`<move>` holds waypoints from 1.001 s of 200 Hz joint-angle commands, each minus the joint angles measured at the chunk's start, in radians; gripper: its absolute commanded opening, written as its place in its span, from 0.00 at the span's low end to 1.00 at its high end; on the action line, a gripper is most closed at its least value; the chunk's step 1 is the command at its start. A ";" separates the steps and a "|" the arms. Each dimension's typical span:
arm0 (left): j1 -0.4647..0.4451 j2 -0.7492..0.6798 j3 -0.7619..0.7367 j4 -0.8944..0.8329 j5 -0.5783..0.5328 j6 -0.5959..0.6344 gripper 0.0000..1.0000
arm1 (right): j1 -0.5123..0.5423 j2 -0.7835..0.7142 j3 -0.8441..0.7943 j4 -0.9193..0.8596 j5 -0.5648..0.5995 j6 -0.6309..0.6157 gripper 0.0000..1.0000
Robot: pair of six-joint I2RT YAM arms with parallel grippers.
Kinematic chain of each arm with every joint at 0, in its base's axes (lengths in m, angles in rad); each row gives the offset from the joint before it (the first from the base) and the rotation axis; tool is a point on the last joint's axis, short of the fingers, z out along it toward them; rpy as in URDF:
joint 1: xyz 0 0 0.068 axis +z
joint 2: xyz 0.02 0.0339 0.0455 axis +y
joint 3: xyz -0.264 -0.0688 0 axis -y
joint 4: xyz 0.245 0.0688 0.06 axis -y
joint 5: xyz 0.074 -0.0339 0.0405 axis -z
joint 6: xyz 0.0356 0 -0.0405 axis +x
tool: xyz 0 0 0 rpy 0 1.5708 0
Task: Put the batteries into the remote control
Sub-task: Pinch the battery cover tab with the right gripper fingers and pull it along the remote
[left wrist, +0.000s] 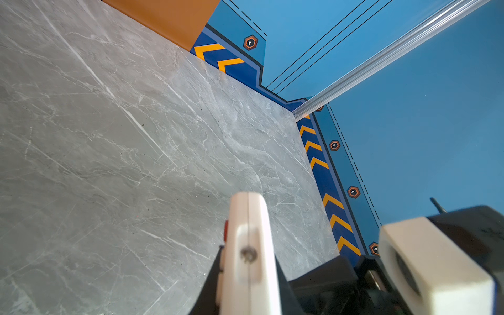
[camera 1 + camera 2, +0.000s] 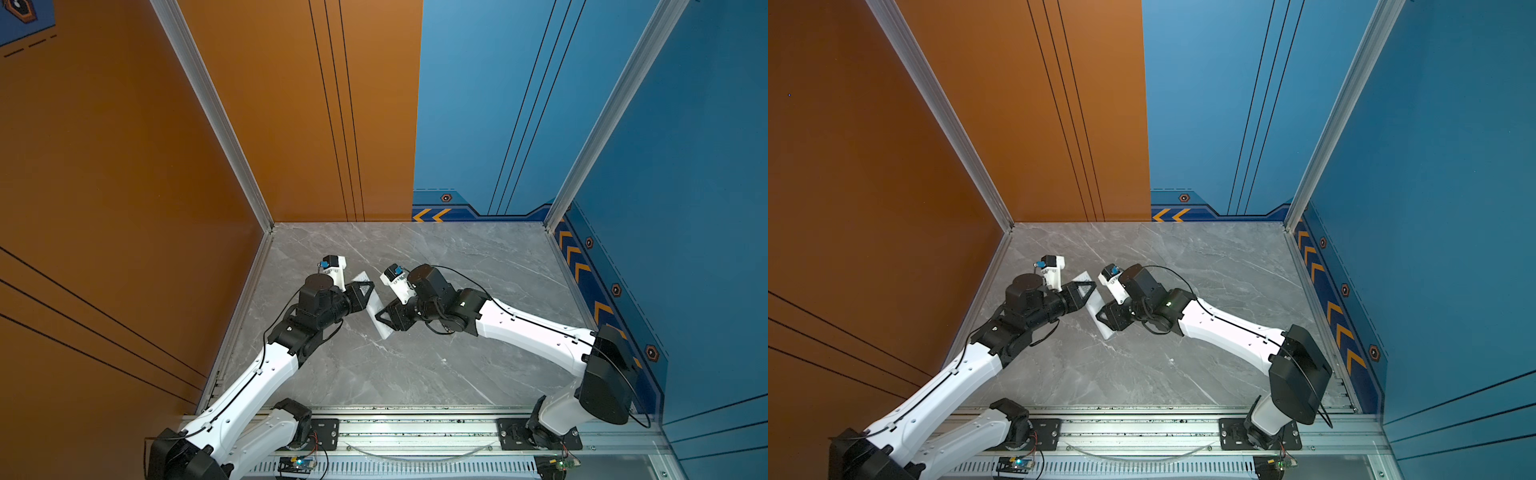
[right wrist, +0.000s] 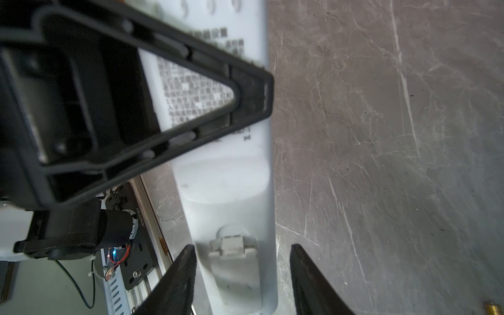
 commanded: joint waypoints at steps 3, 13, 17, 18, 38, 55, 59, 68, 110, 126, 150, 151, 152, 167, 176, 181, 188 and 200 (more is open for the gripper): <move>0.013 -0.018 -0.005 0.011 0.025 0.012 0.00 | 0.006 0.010 0.027 0.021 -0.018 -0.009 0.48; 0.013 -0.018 -0.008 0.011 0.025 0.013 0.00 | 0.007 0.010 0.028 0.023 -0.021 -0.010 0.47; 0.013 -0.018 -0.007 0.010 0.026 0.014 0.00 | 0.006 0.011 0.027 0.023 -0.023 -0.009 0.46; 0.014 -0.018 -0.008 0.010 0.026 0.014 0.00 | 0.007 0.011 0.027 0.024 -0.023 -0.010 0.46; 0.015 -0.017 -0.007 0.013 0.031 0.012 0.00 | 0.009 0.015 0.027 0.026 -0.026 -0.008 0.44; 0.015 -0.018 -0.007 0.014 0.032 0.012 0.00 | 0.009 0.018 0.026 0.027 -0.030 -0.007 0.44; 0.016 -0.017 -0.008 0.013 0.032 0.012 0.00 | 0.009 0.018 0.026 0.029 -0.032 -0.005 0.44; 0.014 -0.018 -0.008 0.012 0.031 0.013 0.00 | 0.008 0.020 0.026 0.028 -0.033 -0.004 0.44; 0.017 -0.017 -0.010 0.013 0.030 0.013 0.00 | 0.010 0.024 0.026 0.034 -0.039 -0.001 0.36; 0.018 -0.017 -0.011 0.013 0.030 0.013 0.00 | 0.010 0.025 0.024 0.036 -0.041 0.002 0.34; 0.020 -0.018 -0.010 0.012 0.032 0.012 0.00 | 0.010 0.026 0.024 0.037 -0.043 0.002 0.29; 0.020 -0.018 -0.011 0.013 0.033 0.012 0.00 | 0.010 0.026 0.024 0.037 -0.043 0.002 0.29; 0.020 -0.018 -0.011 0.013 0.031 0.012 0.00 | 0.010 0.026 0.024 0.037 -0.043 0.002 0.28; 0.020 -0.018 -0.011 0.013 0.031 0.012 0.00 | 0.010 0.027 0.024 0.037 -0.044 0.003 0.26; 0.022 -0.019 -0.011 0.011 0.032 0.012 0.00 | 0.010 0.027 0.024 0.037 -0.044 0.003 0.26; 0.022 -0.020 -0.011 0.010 0.033 0.012 0.00 | 0.010 0.027 0.025 0.037 -0.046 0.003 0.25; 0.023 -0.021 -0.011 0.009 0.032 0.012 0.00 | 0.011 0.026 0.025 0.037 -0.046 0.002 0.25; 0.025 -0.023 -0.013 0.008 0.031 0.012 0.00 | 0.010 0.026 0.026 0.037 -0.046 0.003 0.24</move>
